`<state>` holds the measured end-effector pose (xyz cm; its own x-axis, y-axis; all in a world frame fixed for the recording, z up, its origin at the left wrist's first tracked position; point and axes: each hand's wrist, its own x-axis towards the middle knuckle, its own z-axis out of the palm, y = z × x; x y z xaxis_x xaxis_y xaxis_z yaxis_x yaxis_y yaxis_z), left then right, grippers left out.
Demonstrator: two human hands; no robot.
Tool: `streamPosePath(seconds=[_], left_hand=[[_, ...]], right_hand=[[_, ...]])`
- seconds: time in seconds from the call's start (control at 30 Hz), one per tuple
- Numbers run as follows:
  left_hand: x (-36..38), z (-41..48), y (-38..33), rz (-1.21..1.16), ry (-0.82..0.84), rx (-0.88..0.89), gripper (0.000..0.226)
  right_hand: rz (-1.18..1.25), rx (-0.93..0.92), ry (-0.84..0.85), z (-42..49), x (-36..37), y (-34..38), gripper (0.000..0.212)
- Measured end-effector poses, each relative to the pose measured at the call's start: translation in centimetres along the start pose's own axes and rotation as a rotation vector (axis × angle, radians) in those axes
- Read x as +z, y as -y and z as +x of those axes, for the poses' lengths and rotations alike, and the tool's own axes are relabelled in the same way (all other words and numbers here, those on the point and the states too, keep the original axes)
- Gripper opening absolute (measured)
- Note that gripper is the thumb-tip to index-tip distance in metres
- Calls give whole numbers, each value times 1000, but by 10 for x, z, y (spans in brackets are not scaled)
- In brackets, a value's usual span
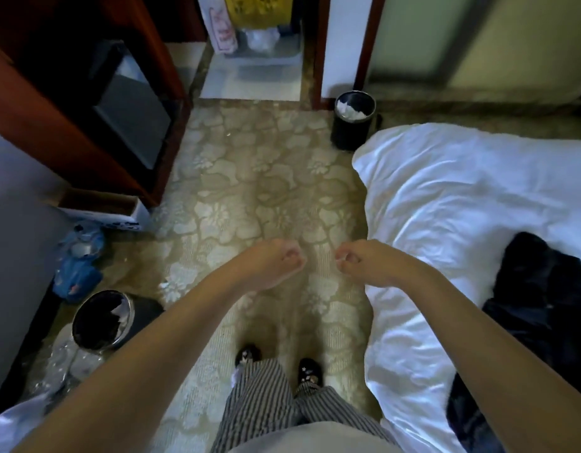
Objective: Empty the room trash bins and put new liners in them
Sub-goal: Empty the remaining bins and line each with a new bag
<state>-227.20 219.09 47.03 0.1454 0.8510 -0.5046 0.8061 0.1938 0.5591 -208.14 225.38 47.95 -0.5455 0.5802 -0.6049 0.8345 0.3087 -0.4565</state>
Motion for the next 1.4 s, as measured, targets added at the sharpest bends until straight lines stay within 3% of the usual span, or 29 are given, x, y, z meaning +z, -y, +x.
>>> streamPosePath(seconds=[0.27,0.57,0.9,1.07,1.13,1.4], left_hand=[[-46,114,-27,94,67,80,25],[-150,281,-40,143,149,252,27],[-236,406,-54,179,182,328,21],[-273,476,-69,170,198,317,30],[-290,511,-76,180,196,321,31],[-357,655,-133,245,239,338,27]], right_hand=[[151,111,-62,62,-68,-55,28],[269,212,-192,166,-178,-83,13],[308,282,-205,254,-277,-115,26],[319,296,-228,298,-334,-147,15],[325,298,-255,318,-359,-161,27],[461,306,-312,398,-473,-222,26]])
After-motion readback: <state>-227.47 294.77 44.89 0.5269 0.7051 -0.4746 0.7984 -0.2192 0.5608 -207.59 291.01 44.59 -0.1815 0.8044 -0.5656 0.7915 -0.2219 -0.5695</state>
